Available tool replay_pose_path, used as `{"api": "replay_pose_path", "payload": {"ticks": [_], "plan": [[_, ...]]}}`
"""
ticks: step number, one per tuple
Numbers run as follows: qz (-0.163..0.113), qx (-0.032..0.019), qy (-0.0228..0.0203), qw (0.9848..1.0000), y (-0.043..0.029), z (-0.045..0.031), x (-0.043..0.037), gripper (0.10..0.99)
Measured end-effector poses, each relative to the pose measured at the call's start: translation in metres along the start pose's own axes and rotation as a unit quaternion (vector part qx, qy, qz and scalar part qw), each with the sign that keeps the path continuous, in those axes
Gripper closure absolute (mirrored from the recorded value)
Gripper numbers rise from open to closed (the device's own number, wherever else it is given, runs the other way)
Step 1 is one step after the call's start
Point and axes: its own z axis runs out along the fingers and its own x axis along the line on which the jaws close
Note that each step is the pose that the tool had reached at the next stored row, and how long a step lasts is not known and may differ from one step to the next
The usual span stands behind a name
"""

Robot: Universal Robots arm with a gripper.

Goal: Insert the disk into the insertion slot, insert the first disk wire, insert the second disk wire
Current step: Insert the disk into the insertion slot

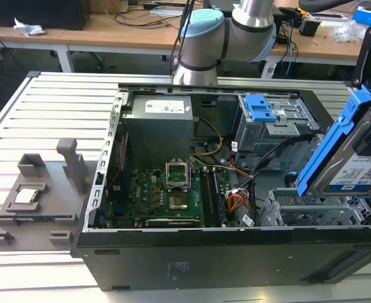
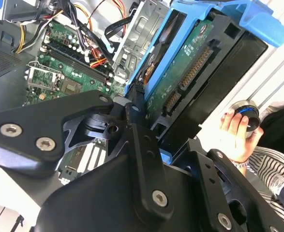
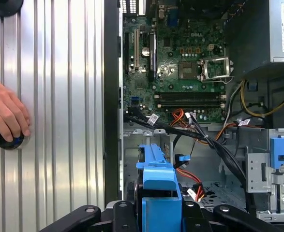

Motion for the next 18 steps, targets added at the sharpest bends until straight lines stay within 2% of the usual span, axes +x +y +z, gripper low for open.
{"api": "replay_pose_path", "payload": {"ticks": [18], "plan": [[0.0,0.0,0.0,1.0,-0.0004,0.0095,0.0,0.725]]}}
